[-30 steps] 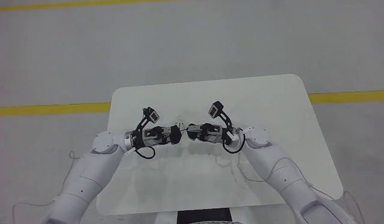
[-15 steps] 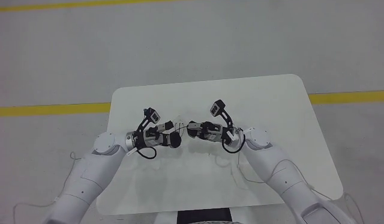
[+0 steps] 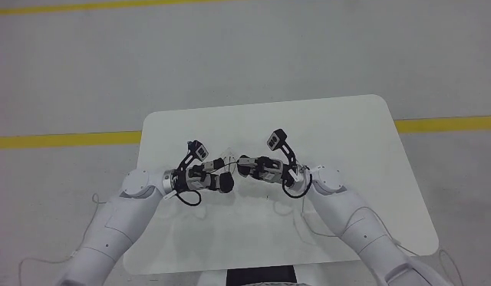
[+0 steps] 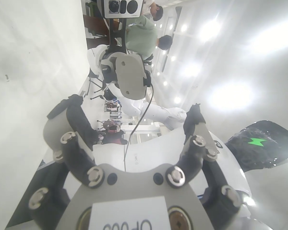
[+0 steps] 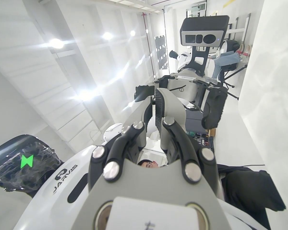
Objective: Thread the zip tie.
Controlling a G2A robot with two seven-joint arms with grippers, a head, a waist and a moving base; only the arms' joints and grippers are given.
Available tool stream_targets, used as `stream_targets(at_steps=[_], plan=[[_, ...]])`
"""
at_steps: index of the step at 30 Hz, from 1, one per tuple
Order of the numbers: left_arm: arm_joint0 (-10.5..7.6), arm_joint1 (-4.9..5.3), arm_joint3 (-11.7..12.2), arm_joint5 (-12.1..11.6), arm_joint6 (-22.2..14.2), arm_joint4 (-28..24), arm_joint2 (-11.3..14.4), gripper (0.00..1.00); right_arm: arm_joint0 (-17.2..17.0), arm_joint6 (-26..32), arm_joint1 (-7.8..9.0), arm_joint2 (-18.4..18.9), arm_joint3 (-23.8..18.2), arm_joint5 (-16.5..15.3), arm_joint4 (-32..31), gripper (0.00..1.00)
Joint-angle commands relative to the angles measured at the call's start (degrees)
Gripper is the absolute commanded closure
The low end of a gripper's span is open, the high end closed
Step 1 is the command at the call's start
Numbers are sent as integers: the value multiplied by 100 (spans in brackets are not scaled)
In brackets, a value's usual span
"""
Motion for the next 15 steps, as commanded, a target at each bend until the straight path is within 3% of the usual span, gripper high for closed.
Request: stream_targets(at_steps=[1,4,12,13,15], plan=[[5,-1,-9,7,38,6,3,0,-34,-118,2,-5,-72,20,-50,100],[47,1,-143,16,223,69,6,0,-84,-190,33,17,-212,55,-268,100],[107,51,-241,25,229,141,-114,4,-157,-307,121,100,-417,186,-774,100],[113,56,-247,26,228,146,-128,15,-169,-310,130,111,-440,196,-803,100],[124,66,-259,28,223,164,-152,51,-175,-323,151,134,-478,228,-915,100]])
